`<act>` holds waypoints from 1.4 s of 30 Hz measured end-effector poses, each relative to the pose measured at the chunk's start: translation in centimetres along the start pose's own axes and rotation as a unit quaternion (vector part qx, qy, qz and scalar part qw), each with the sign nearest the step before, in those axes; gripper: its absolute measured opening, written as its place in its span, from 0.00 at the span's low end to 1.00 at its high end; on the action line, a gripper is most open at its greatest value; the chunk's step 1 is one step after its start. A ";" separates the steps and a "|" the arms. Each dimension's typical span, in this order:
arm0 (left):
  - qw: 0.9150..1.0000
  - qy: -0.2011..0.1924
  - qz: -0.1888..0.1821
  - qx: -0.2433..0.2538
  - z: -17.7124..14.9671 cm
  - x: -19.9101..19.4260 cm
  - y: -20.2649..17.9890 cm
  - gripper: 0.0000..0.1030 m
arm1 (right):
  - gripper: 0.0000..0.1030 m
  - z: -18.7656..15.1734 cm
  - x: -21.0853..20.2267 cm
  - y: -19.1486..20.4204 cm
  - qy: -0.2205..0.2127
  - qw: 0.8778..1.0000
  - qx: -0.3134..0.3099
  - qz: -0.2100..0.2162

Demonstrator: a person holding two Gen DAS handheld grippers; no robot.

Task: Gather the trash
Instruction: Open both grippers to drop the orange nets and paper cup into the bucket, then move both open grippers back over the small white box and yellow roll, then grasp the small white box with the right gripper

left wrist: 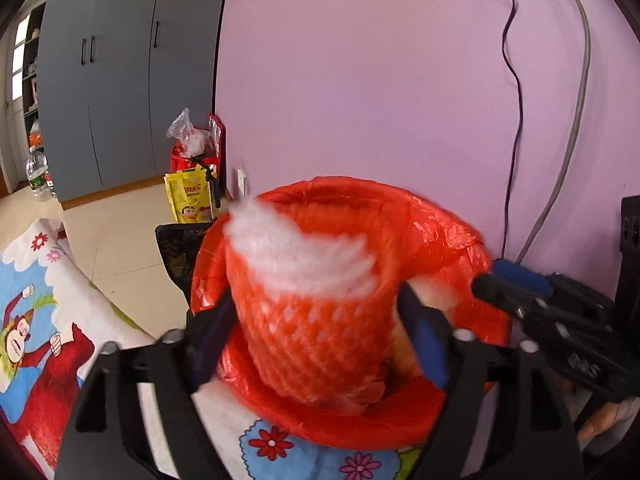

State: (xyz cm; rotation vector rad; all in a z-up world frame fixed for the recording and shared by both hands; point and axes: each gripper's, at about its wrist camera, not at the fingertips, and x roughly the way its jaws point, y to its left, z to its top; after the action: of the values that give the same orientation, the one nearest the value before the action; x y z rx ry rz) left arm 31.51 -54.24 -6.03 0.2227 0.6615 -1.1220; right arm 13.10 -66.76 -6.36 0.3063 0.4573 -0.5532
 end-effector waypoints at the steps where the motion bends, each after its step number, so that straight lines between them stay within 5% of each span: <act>1: 1.000 -0.002 0.005 0.002 -0.1 -0.2 0.0 0.80 | 0.67 -0.1 -0.2 -0.1 0.000 1.000 0.000 -0.001; 9: 0.998 -0.017 0.052 -0.012 -2.1 -5.8 1.8 0.85 | 0.67 -0.5 -4.7 1.6 -0.016 1.000 0.023 0.014; 15: 0.986 -0.050 0.160 -0.014 -8.0 -19.0 2.8 0.96 | 0.67 -3.5 -8.3 7.3 0.003 0.996 -0.015 0.085; 19: 0.972 -0.020 0.231 -0.033 -14.7 -27.5 4.2 0.96 | 0.67 -6.3 -9.5 13.5 0.043 0.987 -0.053 0.143; 23: 0.952 -0.002 0.296 -0.079 -21.0 -34.6 5.9 0.96 | 0.67 -8.5 -11.4 19.8 0.061 0.975 -0.089 0.196; 27: 0.922 0.004 0.350 -0.168 -26.8 -40.6 8.8 0.96 | 0.67 -11.6 -13.3 26.5 0.087 0.956 -0.147 0.240; 36: 0.850 -0.037 0.466 -0.241 -31.8 -48.7 12.0 0.96 | 0.67 -16.9 -14.2 38.4 0.140 0.909 -0.241 0.309; 42: 0.836 -0.055 0.490 -0.241 -33.0 -51.7 12.3 0.96 | 0.67 -19.3 -12.9 45.7 0.163 0.877 -0.300 0.337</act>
State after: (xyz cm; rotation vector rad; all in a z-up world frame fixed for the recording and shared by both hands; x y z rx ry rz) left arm 16.13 6.32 -3.38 0.0358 0.5848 0.0392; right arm 22.82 -16.52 -9.36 -0.0569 0.7780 0.3430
